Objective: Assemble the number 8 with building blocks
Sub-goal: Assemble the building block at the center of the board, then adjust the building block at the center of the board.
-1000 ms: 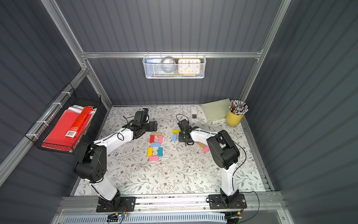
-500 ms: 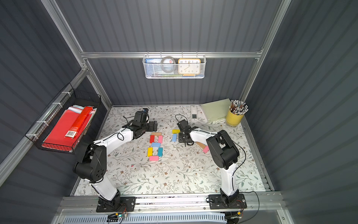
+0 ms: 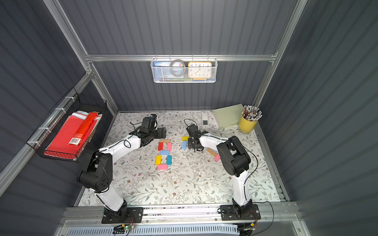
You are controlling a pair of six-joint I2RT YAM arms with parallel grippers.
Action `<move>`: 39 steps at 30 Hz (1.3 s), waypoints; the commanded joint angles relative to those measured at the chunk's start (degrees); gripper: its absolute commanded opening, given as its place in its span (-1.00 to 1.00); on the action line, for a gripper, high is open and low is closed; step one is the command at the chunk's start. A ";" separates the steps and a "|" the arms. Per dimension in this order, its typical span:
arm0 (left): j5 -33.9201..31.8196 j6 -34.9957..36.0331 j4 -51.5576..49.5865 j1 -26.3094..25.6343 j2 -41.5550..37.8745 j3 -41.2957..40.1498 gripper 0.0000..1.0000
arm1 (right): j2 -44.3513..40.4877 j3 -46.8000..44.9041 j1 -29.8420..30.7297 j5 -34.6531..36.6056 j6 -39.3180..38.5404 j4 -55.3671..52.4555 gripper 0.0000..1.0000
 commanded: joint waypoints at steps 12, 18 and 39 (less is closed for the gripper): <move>0.93 0.02 0.44 0.30 -1.74 -0.67 0.87 | 2.60 1.78 -0.20 -0.09 -0.34 -1.52 -0.16; 1.08 0.09 0.54 0.30 -1.86 -0.77 0.87 | -1.28 0.54 0.17 0.23 -0.39 -1.79 0.05; -3.72 -4.22 1.38 3.28 -6.12 -2.44 0.89 | 2.24 10.12 7.83 1.59 7.49 -6.95 0.12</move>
